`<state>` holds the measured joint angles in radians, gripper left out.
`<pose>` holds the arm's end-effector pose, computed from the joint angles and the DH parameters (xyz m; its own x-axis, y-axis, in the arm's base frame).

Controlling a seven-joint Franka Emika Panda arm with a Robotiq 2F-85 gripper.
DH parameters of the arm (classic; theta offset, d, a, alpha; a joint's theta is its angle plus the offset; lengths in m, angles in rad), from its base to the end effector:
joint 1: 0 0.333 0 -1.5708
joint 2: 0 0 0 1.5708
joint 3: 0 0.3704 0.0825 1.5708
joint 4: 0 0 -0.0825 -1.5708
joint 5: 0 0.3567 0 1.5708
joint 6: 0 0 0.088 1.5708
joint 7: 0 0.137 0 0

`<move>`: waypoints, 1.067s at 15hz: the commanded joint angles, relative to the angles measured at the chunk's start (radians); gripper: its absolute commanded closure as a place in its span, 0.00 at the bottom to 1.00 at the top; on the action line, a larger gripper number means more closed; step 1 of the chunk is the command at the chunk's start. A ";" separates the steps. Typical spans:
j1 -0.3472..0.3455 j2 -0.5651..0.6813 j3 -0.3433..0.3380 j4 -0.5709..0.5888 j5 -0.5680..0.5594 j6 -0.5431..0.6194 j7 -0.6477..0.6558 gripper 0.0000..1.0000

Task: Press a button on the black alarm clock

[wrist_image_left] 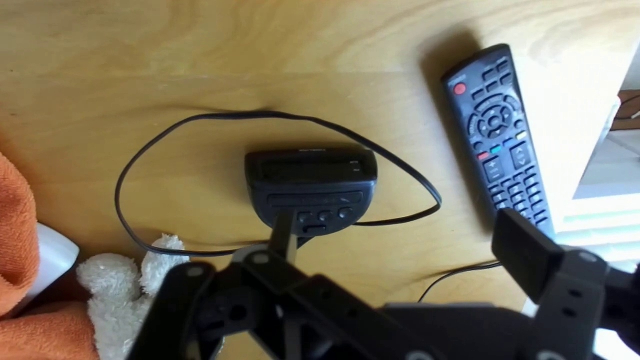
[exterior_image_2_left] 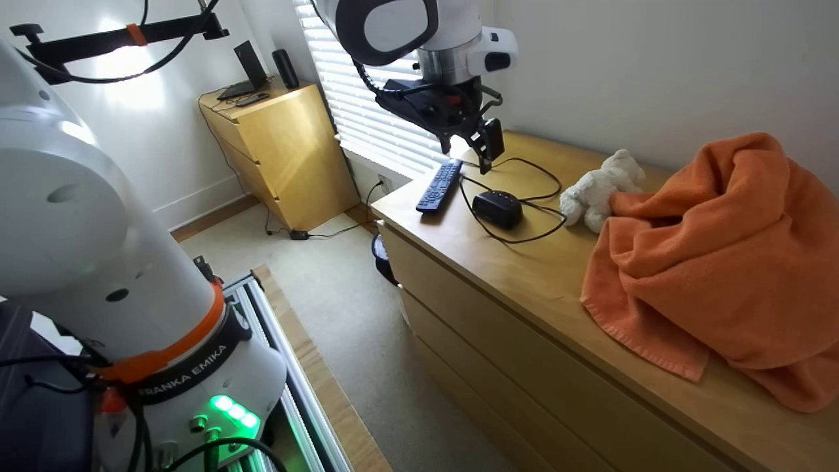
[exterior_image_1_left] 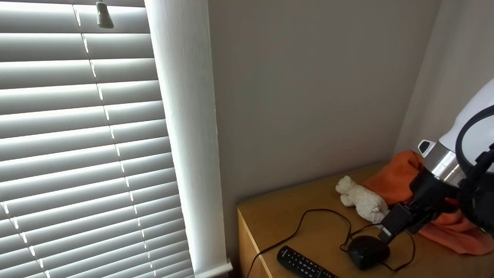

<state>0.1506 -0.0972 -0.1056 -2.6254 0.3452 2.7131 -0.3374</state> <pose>0.4295 0.0116 0.3459 0.9760 0.0634 0.2085 0.0946 -0.9851 -0.1433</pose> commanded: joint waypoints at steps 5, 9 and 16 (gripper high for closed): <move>-0.029 0.000 0.030 0.004 0.002 -0.003 -0.001 0.00; -0.027 0.039 0.043 0.018 0.012 0.032 -0.002 0.00; -0.061 0.130 0.079 0.049 -0.008 0.108 0.015 0.58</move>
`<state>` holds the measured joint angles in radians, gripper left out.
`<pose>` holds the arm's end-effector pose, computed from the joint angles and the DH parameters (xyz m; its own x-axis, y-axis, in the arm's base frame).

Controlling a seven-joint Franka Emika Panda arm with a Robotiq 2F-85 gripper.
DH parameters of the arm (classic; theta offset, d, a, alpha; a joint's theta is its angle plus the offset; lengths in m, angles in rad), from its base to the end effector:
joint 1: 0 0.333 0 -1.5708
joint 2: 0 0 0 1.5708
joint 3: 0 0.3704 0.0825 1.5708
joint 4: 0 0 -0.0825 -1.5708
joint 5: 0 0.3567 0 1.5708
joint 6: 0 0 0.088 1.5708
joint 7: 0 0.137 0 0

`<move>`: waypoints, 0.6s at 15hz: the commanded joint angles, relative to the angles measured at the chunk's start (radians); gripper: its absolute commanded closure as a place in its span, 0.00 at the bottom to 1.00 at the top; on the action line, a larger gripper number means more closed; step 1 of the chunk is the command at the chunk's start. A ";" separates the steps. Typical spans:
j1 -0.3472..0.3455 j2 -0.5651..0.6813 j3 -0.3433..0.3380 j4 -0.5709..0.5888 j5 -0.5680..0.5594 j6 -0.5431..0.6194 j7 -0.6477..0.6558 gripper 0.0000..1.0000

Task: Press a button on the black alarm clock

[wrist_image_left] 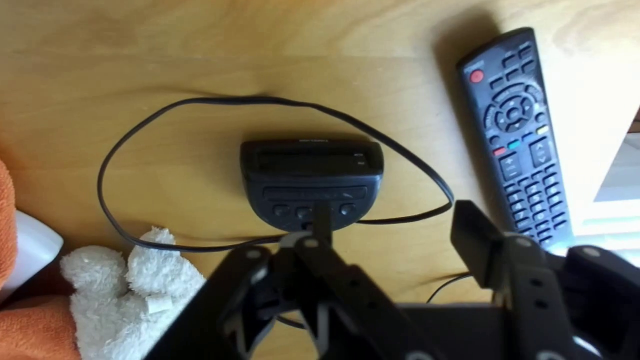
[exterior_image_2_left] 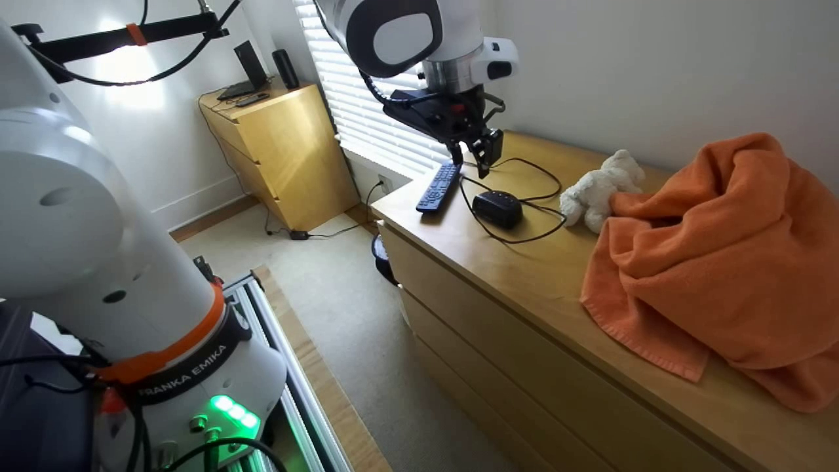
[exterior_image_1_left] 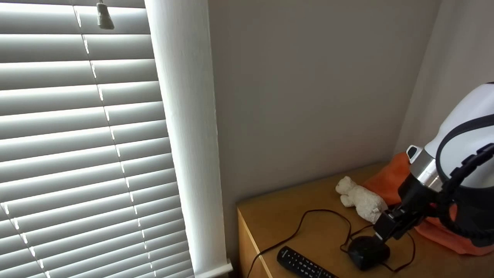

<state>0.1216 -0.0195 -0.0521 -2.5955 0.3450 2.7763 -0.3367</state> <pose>0.4476 0.0199 0.3302 0.9722 0.0803 0.2198 0.1078 -0.9874 -0.1161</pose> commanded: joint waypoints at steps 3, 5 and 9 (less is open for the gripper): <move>-0.059 0.096 0.034 0.032 -0.031 0.073 0.038 0.81; -0.074 0.118 0.045 0.038 -0.028 0.096 0.039 0.96; -0.056 0.157 0.023 0.044 -0.037 0.144 0.052 1.00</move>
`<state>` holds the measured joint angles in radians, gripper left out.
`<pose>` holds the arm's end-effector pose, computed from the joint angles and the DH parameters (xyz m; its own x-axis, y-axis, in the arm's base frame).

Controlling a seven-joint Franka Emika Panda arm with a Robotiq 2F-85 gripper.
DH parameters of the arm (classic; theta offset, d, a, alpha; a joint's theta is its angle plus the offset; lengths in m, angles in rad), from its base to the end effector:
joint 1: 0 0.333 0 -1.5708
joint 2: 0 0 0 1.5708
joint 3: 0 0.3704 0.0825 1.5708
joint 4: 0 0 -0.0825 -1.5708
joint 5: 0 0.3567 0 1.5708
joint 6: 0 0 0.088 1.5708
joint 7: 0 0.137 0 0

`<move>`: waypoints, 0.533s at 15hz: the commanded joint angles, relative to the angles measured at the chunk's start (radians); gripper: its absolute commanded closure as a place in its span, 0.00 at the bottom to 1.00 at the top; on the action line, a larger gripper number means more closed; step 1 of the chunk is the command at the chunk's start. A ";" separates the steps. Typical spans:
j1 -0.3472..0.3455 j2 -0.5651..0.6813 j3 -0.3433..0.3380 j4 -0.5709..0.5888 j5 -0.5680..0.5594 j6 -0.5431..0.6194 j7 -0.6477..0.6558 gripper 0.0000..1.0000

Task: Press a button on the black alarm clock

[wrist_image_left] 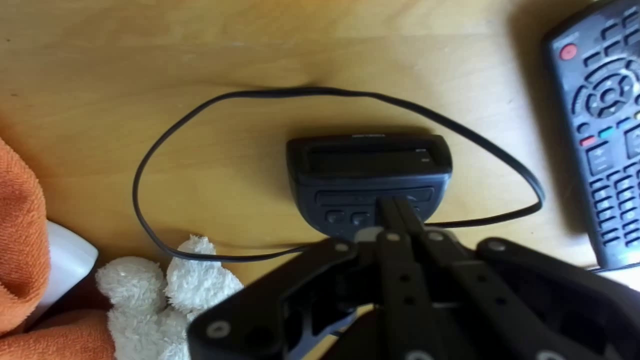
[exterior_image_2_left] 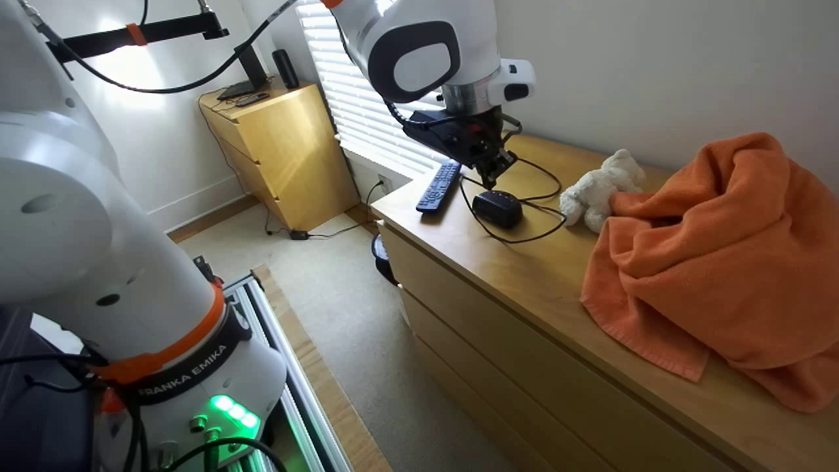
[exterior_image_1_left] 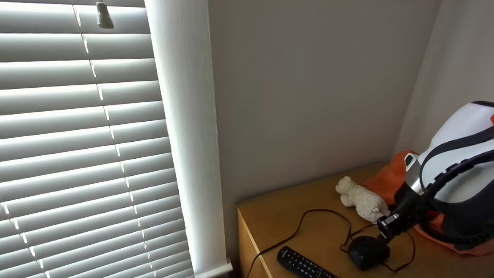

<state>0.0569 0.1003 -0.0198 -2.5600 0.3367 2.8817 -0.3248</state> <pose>0.4712 0.0010 0.2997 0.9718 0.0352 0.2331 0.0555 -0.9952 -0.0809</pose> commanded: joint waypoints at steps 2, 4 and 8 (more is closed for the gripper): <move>-0.029 0.051 0.026 0.009 -0.071 0.052 0.082 1.00; -0.028 0.064 0.022 0.007 -0.121 0.072 0.128 1.00; -0.027 0.081 0.018 0.013 -0.193 0.091 0.201 1.00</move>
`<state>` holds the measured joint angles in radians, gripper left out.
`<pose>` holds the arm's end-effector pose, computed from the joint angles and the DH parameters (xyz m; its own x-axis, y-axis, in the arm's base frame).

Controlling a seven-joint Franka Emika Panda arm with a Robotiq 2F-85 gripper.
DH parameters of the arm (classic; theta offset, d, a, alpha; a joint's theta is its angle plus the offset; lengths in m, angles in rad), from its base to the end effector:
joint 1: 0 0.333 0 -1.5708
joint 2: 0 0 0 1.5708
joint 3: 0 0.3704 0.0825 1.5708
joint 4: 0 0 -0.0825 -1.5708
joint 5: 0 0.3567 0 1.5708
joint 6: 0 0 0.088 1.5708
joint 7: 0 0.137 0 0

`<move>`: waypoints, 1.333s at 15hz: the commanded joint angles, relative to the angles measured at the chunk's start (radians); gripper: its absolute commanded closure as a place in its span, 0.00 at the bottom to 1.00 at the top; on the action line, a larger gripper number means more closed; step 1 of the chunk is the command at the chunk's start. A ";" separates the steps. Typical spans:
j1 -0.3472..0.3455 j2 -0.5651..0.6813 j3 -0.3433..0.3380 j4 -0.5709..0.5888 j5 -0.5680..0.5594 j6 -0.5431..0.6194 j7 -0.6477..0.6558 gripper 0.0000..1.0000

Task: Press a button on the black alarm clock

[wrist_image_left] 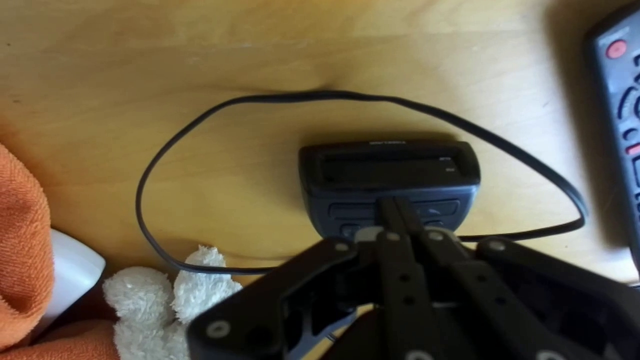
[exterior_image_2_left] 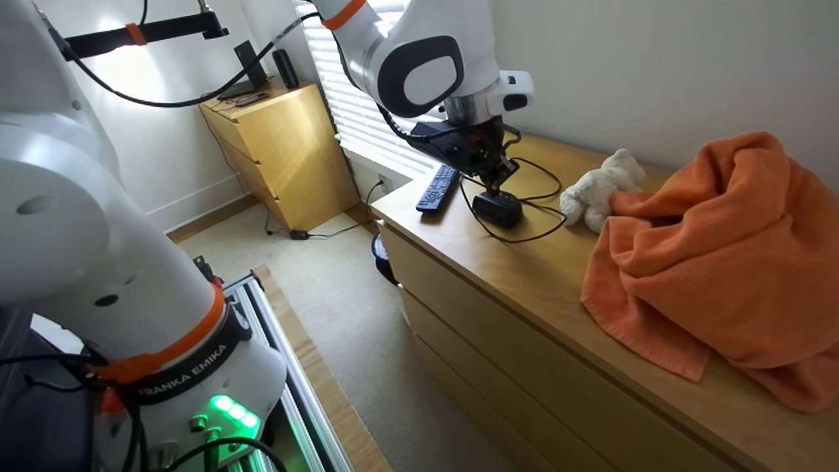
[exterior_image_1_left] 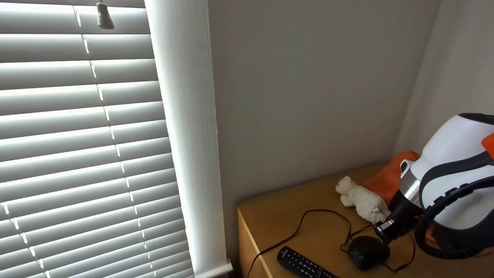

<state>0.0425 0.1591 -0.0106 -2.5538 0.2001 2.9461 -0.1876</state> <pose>0.4798 0.0034 0.2821 0.9719 0.0228 0.2345 0.0325 -0.9988 -0.0379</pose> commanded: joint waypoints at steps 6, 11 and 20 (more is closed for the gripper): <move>-0.016 0.036 0.018 0.024 -0.078 0.031 0.108 1.00; -0.014 0.046 0.023 0.028 -0.082 0.043 0.120 1.00; -0.008 0.068 0.016 0.034 -0.112 0.054 0.138 1.00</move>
<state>0.0404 0.2068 0.0013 -2.5206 0.1258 2.9647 -0.0891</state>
